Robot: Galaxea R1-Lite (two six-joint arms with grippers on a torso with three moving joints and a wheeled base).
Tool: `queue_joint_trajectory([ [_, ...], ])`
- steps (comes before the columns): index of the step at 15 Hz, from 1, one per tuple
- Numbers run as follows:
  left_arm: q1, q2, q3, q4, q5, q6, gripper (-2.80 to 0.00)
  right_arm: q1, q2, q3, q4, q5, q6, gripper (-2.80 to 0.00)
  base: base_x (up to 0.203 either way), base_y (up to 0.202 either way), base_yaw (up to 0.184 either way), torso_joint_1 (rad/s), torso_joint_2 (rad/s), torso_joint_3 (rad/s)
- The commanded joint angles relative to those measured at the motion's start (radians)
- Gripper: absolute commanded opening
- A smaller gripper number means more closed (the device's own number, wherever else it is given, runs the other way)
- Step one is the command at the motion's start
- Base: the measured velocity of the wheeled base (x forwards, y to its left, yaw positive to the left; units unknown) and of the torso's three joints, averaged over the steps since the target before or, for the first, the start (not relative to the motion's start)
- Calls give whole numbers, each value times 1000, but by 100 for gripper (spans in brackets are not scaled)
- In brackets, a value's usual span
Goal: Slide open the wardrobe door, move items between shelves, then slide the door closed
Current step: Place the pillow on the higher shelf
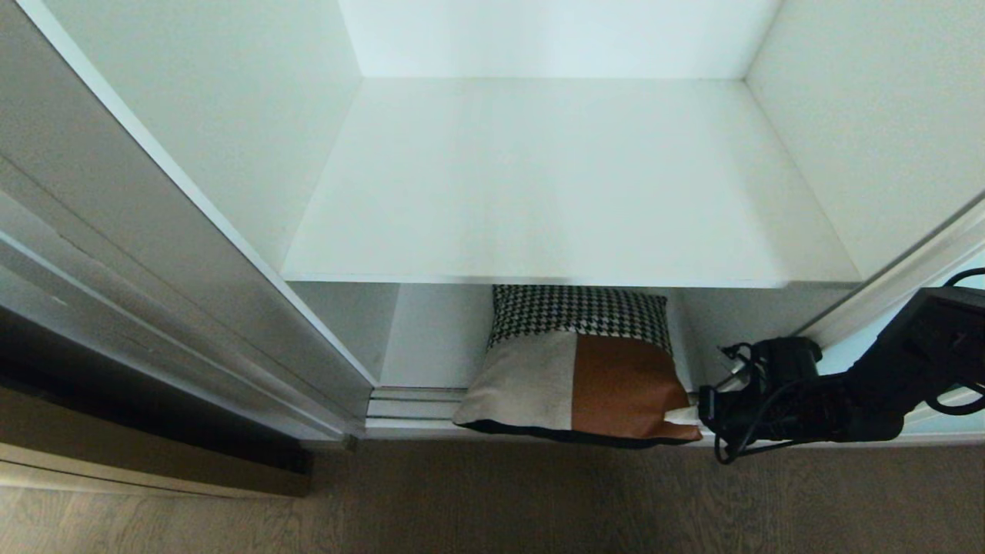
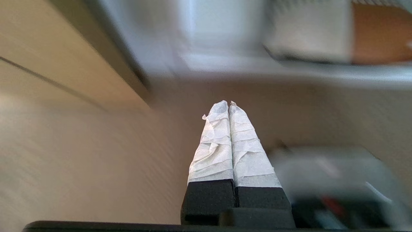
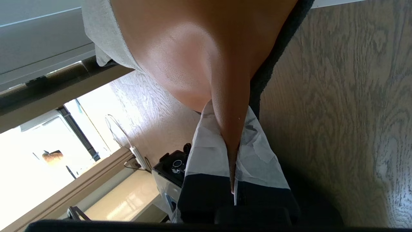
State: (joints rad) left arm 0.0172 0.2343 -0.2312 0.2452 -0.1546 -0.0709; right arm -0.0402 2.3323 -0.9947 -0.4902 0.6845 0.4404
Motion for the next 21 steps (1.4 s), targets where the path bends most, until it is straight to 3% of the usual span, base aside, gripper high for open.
queue_joint_trajectory([
  [1,0,197,-91,112,-99,-35,-280,-1,1,4,-7,6,-3,-280,0,0,0,0,0,0],
  [7,-2,740,-195,137,-249,-25,-280,0,13,8,-30,4,-5,-280,0,0,0,0,0,0],
  [11,-13,1115,-227,63,-350,121,-280,0,13,8,-30,4,-5,-280,0,0,0,0,0,0],
  [16,-56,1456,-220,-304,-385,167,-280,0,19,7,-31,3,-6,-280,0,0,0,0,0,0],
  [21,-172,1716,-211,-705,-331,94,-280,0,21,5,-30,4,-31,-280,0,0,0,0,0,0],
])
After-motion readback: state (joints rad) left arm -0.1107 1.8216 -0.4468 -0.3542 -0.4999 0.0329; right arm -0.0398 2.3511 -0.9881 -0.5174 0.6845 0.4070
